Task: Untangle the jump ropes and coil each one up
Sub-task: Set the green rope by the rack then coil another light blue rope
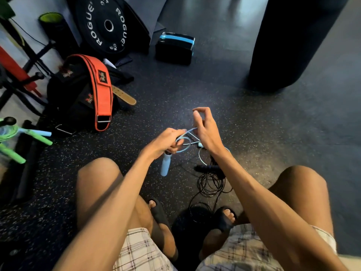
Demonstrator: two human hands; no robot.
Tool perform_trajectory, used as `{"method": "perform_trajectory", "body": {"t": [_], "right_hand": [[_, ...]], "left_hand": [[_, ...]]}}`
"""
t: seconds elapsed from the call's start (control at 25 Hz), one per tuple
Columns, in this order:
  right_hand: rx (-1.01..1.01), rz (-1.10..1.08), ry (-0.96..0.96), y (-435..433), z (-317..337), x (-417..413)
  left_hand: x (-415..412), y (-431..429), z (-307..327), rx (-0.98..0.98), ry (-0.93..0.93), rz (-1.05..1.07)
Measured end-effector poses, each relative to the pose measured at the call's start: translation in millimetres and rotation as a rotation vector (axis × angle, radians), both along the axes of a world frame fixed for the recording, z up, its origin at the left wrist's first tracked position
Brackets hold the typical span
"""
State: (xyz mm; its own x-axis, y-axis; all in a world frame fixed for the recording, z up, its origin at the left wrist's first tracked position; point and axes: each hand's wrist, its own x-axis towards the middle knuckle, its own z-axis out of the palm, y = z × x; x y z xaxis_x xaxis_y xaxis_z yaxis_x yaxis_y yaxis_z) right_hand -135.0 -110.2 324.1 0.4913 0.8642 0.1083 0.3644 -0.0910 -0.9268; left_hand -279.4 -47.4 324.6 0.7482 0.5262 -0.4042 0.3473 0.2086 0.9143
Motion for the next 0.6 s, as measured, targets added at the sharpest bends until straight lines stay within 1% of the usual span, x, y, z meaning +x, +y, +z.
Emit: {"method": "perform_trajectory", "body": {"t": [0.12, 0.2, 0.28, 0.36, 0.48, 0.56, 0.6], "right_hand": [[-0.043, -0.07, 0.203, 6, -6, 3], [-0.086, -0.075, 0.28, 4, -12, 3], [-0.13, -0.056, 0.295, -4, -17, 1], [-0.221, -0.013, 0.242, -14, -26, 2], [-0.395, 0.113, 0.116, -34, -48, 6], [-0.453, 0.163, 0.103, -44, -59, 7], [-0.471, 0.176, 0.1, -48, -62, 7]], "left_hand": [[-3, 5, 6, -0.214, -0.239, 0.061], [-2, 11, 6, -0.299, -0.365, 0.139], [1, 15, 7, -0.382, -0.483, 0.225], [6, 18, 8, -0.439, -0.564, 0.324], [13, 23, 4, -0.415, -0.672, 0.533], [20, 25, 0, -0.34, -0.68, 0.662], [23, 24, -1, -0.295, -0.67, 0.694]]}}
